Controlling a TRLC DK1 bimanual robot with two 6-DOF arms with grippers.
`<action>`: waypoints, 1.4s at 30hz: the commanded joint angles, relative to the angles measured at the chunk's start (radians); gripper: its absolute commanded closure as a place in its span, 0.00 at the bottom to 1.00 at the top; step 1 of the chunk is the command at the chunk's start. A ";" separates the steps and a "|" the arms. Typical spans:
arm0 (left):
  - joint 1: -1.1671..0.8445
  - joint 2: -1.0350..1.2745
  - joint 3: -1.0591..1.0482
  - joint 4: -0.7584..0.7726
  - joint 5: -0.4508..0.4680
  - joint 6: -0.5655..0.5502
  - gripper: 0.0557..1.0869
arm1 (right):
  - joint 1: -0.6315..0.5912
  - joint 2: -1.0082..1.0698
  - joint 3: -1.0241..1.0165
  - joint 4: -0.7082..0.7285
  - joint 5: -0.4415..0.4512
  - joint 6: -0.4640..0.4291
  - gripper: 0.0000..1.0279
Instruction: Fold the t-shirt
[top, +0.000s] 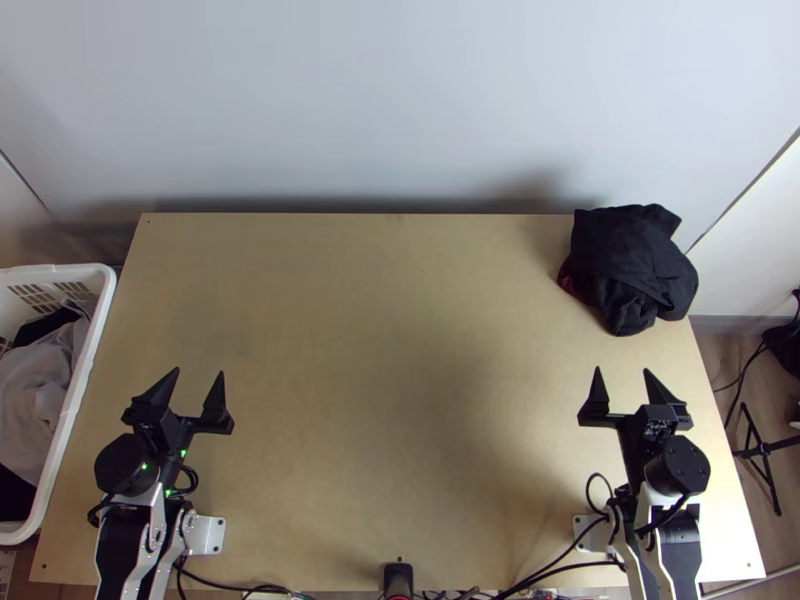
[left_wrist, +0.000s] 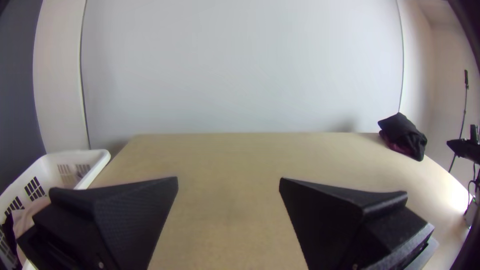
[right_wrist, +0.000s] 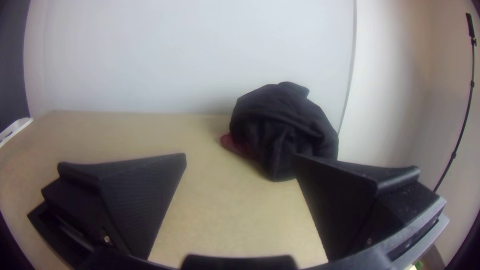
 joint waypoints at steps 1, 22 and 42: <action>-0.028 0.002 0.000 -0.001 -0.001 0.001 0.04 | 0.001 0.000 0.000 0.000 -0.013 -0.002 0.05; -0.087 0.012 0.000 -0.004 -0.001 0.001 0.04 | 0.021 0.000 0.000 0.000 -0.014 -0.004 0.05; -0.048 0.238 0.175 0.085 0.003 -0.003 0.05 | 0.069 0.184 0.212 0.111 -0.007 -0.064 0.07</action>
